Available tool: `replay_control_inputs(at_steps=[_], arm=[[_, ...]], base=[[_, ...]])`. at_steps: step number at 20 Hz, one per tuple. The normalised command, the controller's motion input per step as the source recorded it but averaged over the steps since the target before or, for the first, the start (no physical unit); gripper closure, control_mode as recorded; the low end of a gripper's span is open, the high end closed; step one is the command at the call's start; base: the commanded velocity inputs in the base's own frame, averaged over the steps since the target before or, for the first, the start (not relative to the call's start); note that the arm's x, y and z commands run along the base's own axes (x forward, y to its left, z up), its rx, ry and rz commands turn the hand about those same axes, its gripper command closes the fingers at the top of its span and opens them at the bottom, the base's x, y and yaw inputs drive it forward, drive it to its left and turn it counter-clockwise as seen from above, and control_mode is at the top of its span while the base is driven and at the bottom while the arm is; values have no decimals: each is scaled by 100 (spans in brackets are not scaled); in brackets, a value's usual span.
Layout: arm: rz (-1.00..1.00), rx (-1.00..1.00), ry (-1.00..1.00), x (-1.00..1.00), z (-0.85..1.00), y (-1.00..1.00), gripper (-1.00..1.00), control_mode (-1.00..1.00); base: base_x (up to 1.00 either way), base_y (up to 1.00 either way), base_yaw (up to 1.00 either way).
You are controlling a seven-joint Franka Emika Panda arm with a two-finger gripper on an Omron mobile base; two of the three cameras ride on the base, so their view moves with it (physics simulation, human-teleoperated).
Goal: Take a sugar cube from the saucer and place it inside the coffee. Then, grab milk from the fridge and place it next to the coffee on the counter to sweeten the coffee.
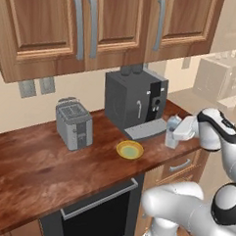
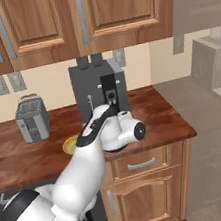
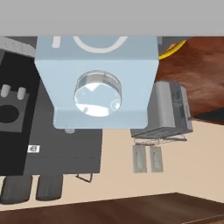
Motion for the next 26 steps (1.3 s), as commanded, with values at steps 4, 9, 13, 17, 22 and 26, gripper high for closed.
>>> replay_control_inputs(at_steps=[4,9,13,17,22,26], arm=[[2,0,0,30,-33,-22,100,-100],[4,0,0,38,-28,-9,100,-100],[4,1,0,40,-26,0,100,-100],[5,0,0,29,-23,0,100,-100],[5,0,0,21,-21,0,100,-100],[5,0,0,23,-21,0,100,-100]], base=[[0,0,0],[0,0,0],[0,0,0],[0,0,0],[0,0,0],[0,0,0]])
